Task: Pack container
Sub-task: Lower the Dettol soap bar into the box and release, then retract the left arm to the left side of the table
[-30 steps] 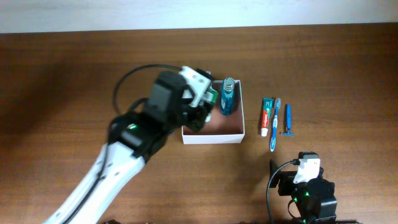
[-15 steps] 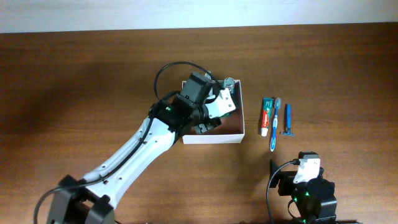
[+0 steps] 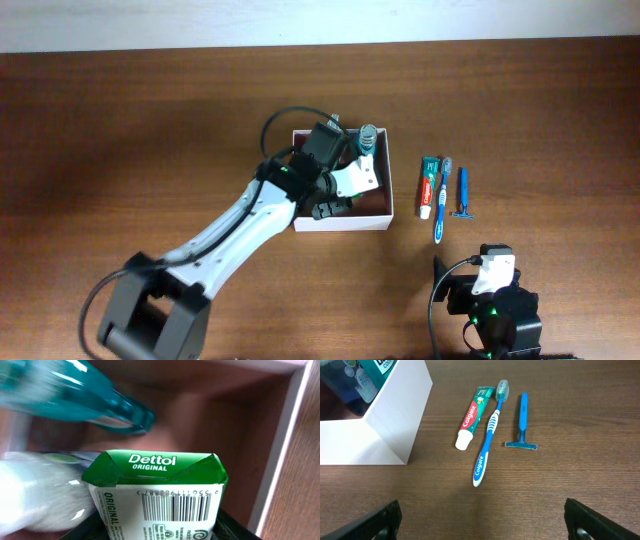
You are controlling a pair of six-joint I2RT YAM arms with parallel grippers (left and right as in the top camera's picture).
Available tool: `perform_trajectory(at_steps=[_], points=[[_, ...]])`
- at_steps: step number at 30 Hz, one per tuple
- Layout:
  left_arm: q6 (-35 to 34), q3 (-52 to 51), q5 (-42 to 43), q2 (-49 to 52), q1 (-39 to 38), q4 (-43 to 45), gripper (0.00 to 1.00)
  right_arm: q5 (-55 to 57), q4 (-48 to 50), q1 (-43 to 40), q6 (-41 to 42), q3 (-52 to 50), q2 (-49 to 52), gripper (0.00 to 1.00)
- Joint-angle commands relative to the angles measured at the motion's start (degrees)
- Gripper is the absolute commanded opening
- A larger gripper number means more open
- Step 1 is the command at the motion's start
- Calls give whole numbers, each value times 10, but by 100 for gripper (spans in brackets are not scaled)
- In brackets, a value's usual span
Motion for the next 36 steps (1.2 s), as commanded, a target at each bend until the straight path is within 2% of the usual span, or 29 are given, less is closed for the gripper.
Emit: perform_trajectory(at_steps=[1,3,5,11,14,15,20,22,28,31,32,34,36], points=[[28,7,-13,30,-3,5,28,1,0,-4,4,-4,-3,99],[28,7,-17,35,-3,6,29,1,0,-4,4,-4,-3,99],[28,7,-20,35,-3,11,41,1,0,-4,4,-4,-3,99],[27,7,-26,34,-3,17,56,1,0,-4,4,-4,-3,99],[10,12,-28,32,-3,18,93,1,0,-4,4,-4,-3,99],[3,15,-29,30,-3,18,100,1,0,-4,4,-4,-3,99],[-47,40,-30,-1,-3,11,99,1,0,-4,4,-4,-3,99],[-84,55,-44,-33,-3,-5,99,1,0,-4,4,-4,-3,99],[-133,61,-56,-135,-2,-70,99,1,0,-4,4,-4,-3,99],[-280,61,-189,-195,21,-126,99,1,0,-4,4,-4,-3,99],[-351,61,-253,-216,47,-159,99,1,0,-4,4,-4,-3,99],[-404,61,-282,-234,88,-191,99,1,0,-4,4,-4,-3,99],[-456,61,-274,-249,154,-223,99,1,0,-4,4,-4,-3,99]])
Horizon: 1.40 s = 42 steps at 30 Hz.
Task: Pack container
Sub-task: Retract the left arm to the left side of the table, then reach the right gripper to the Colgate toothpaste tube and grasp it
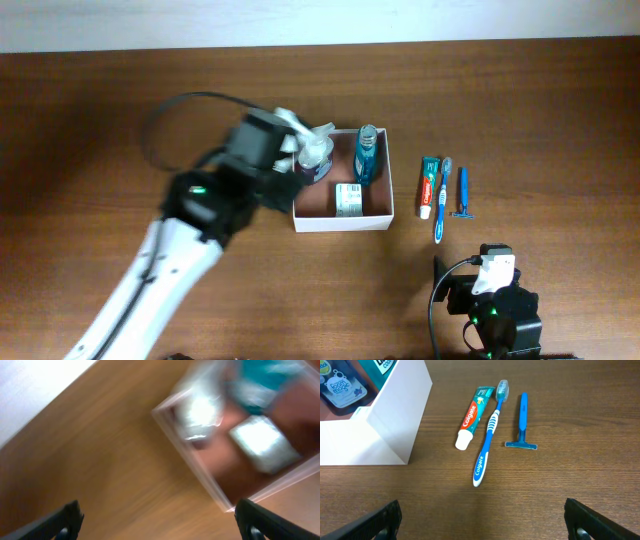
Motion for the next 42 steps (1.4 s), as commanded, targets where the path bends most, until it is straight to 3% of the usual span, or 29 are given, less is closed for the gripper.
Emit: perform_trajectory(at_steps=[1,4,8,18,20,23,26,33,36,42], points=[[-158,6,-56,-26,99,-37,99,1,0,-4,4,-4,-3,99],[-170,6,36,-26,189,-54,99,1,0,-4,4,-4,-3,99],[-170,6,68,-26,238,-59,99,1,0,-4,4,-4,-3,99],[-170,6,68,-26,242,-59,100,-2,0,-4,4,-4,-3,99],[-170,6,68,-26,242,-60,99,-69,0,-4,5,-3,-3,99],[-170,6,68,-26,242,-60,99,-129,29,-4,70,-2,-3,99],[-170,6,68,-26,242,-59,99,-162,67,-4,194,-2,-3,99],[-170,6,68,-26,242,-59,99,-153,73,-4,203,27,1,99],[-170,6,68,-26,242,-60,100,-100,41,-4,202,81,39,99],[-170,6,68,-26,242,-60,100,-51,-44,-4,157,259,284,99]])
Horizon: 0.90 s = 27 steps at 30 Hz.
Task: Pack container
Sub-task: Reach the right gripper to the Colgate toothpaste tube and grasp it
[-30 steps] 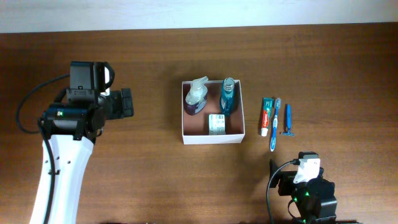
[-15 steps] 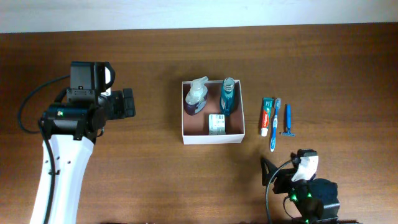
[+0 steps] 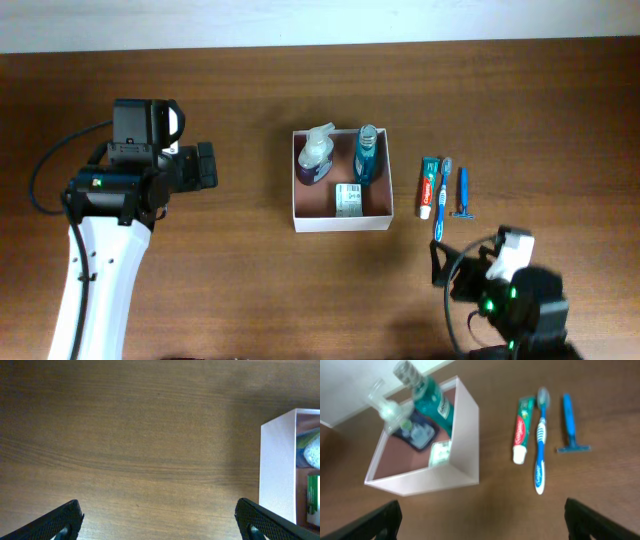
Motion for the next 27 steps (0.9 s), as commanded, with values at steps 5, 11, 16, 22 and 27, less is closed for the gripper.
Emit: perform_trajectory(at_steps=[5,11,16,22,27], points=[[-7,6,6,-7,2,-1,99,82,-159,-4,-32,310,391,99],[-7,6,6,-7,2,-1,99,62,-219,-4,-32,500,661,100],[-7,6,6,-7,2,-1,99,39,-165,-4,-32,507,803,90],[-7,6,6,-7,2,-1,99,25,-113,-4,-31,507,886,74],[-7,6,6,-7,2,-1,99,26,-92,-4,-25,507,933,63]])
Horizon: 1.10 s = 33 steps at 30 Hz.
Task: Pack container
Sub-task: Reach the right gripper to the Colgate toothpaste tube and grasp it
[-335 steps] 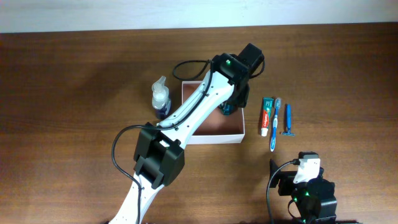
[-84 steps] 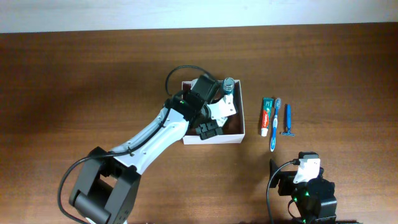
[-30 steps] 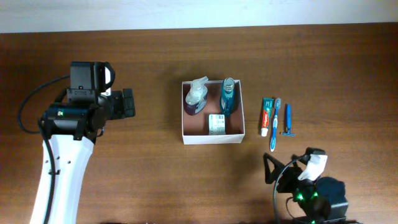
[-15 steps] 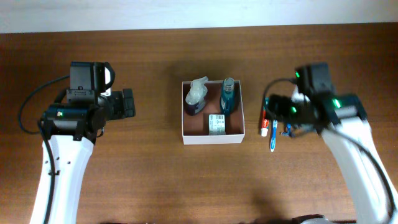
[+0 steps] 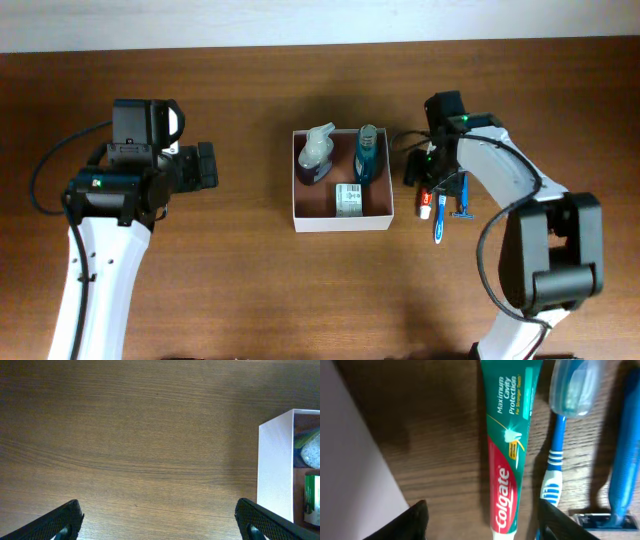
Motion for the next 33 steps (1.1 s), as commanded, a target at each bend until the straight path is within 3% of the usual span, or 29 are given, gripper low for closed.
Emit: perform_trajectory(at_steps=[1,4,11,14,20,33], points=[[-5,6,2,-6,2,0,99,-1,2,-3,7,6,30,61],[-5,6,2,-6,2,0,99,3,9,-3,7,3,45,59],[-5,6,2,-6,2,0,99,3,9,-3,7,2,51,39],[-5,6,2,-6,2,0,99,3,23,-4,7,-22,51,37],[-5,6,2,-6,2,0,99,3,22,-15,6,-34,43,16],[-5,6,2,-6,2,0,99,-21,-69,-5,2,-22,-179,14]])
